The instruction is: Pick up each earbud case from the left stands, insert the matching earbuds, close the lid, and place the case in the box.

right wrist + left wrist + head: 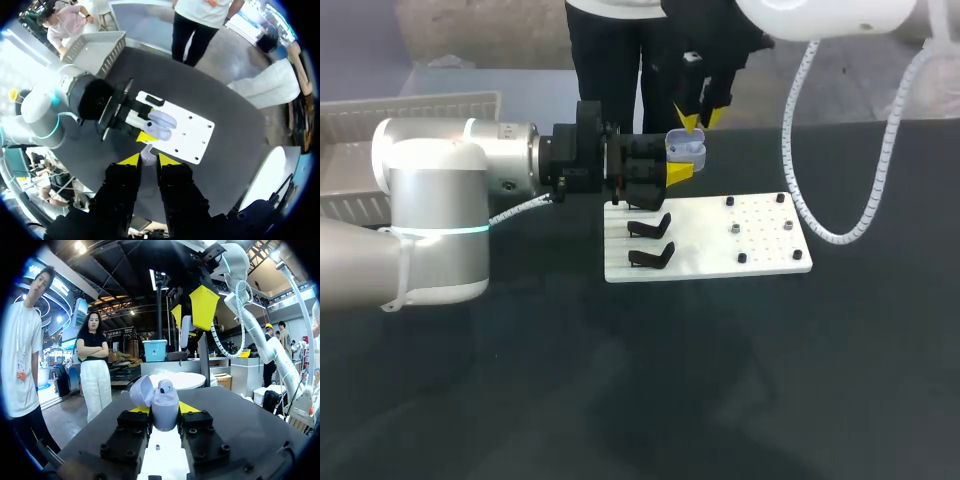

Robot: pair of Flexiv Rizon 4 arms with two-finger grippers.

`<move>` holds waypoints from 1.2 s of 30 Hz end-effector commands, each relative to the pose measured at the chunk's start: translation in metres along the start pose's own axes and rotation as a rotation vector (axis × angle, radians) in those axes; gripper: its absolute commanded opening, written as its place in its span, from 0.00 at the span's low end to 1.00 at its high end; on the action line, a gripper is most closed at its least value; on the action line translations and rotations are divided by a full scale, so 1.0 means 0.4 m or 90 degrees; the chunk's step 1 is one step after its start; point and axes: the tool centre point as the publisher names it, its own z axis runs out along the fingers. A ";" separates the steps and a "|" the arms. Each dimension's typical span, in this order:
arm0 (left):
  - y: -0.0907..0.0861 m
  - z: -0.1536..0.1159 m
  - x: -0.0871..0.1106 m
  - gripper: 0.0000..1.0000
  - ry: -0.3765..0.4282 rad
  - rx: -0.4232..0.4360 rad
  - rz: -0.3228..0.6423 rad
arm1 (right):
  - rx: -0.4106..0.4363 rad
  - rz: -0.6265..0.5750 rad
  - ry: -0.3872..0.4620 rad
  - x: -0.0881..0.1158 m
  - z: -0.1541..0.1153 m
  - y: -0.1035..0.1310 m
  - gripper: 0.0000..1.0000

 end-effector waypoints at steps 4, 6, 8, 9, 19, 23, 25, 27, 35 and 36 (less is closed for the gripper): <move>-0.003 0.001 0.002 0.00 -0.003 -0.004 0.003 | 0.001 0.004 -0.006 -0.029 0.026 0.015 0.00; -0.003 0.001 0.002 0.00 -0.003 -0.004 0.003 | 0.004 0.001 -0.005 -0.034 0.036 0.020 0.00; -0.003 0.001 0.002 0.00 -0.003 -0.004 0.003 | 0.005 -0.004 -0.002 -0.037 0.046 0.024 0.00; -0.003 0.001 0.002 0.00 -0.003 -0.004 0.003 | 0.006 -0.004 -0.002 -0.039 0.050 0.025 0.00; -0.003 0.001 0.002 0.00 -0.003 -0.004 0.003 | 0.026 -0.001 0.017 -0.043 0.084 0.024 0.00; -0.003 0.001 0.002 0.00 -0.003 -0.004 0.003 | 0.030 0.005 0.017 -0.045 0.088 0.022 0.00; -0.003 0.001 0.002 0.00 -0.003 -0.004 0.003 | 0.034 0.004 0.019 -0.046 0.091 0.021 0.00; -0.003 0.001 0.002 0.00 -0.003 -0.004 0.003 | 0.033 0.004 0.018 -0.045 0.093 0.020 0.00; -0.003 0.001 0.002 0.00 -0.003 -0.004 0.003 | 0.030 0.010 0.017 -0.043 0.095 0.017 0.00; -0.003 0.001 0.002 0.00 -0.003 -0.004 0.003 | 0.028 0.009 0.017 -0.042 0.095 0.017 0.00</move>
